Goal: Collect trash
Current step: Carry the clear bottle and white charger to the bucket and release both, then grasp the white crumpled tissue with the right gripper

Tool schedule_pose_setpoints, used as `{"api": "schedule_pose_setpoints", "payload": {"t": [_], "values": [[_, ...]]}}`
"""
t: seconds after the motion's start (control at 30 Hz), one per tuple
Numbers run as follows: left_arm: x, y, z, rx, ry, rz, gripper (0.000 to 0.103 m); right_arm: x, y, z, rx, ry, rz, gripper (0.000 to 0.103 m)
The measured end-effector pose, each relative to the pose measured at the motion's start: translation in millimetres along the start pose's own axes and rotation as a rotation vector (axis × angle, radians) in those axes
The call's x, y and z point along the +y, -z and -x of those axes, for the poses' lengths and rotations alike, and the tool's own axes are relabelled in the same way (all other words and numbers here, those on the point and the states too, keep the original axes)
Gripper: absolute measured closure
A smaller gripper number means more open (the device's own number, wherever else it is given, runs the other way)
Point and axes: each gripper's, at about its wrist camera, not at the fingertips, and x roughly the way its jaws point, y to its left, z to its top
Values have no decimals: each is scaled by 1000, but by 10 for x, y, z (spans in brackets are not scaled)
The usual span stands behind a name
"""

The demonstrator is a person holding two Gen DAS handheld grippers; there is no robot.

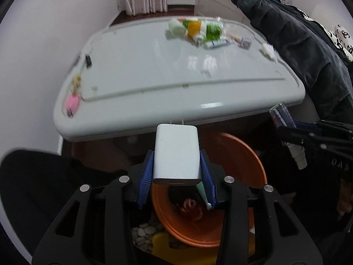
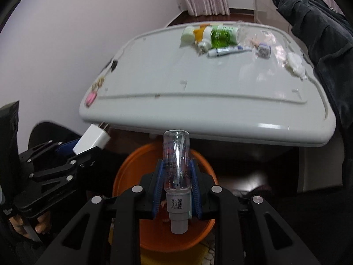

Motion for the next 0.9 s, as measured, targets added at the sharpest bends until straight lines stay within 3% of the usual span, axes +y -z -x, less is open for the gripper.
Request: {"api": "schedule_pose_setpoints", "payload": {"t": [0.17,0.23,0.27,0.33,0.47,0.63,0.77,0.9], "values": [[-14,141,-158,78,49,9,63,36,175,-217,98,2,15,78],[-7,172,-258,125,74,17,60,21,236,-350,155,7,3,67],[-3,187,-277,135,78,20,50,7,258,-389,164,13,-4,53],[-1,201,-312,147,86,27,38,-32,266,-432,165,24,-18,51],[-16,220,-338,160,85,27,38,-132,170,-339,129,6,-48,51],[-22,231,-335,164,86,22,38,-445,-240,-33,16,43,-73,51],[-44,214,-332,154,93,15,38,-1081,-831,181,-92,188,-143,51],[-88,206,-344,146,113,2,37,-1710,-1337,85,-96,289,-244,51]]}}
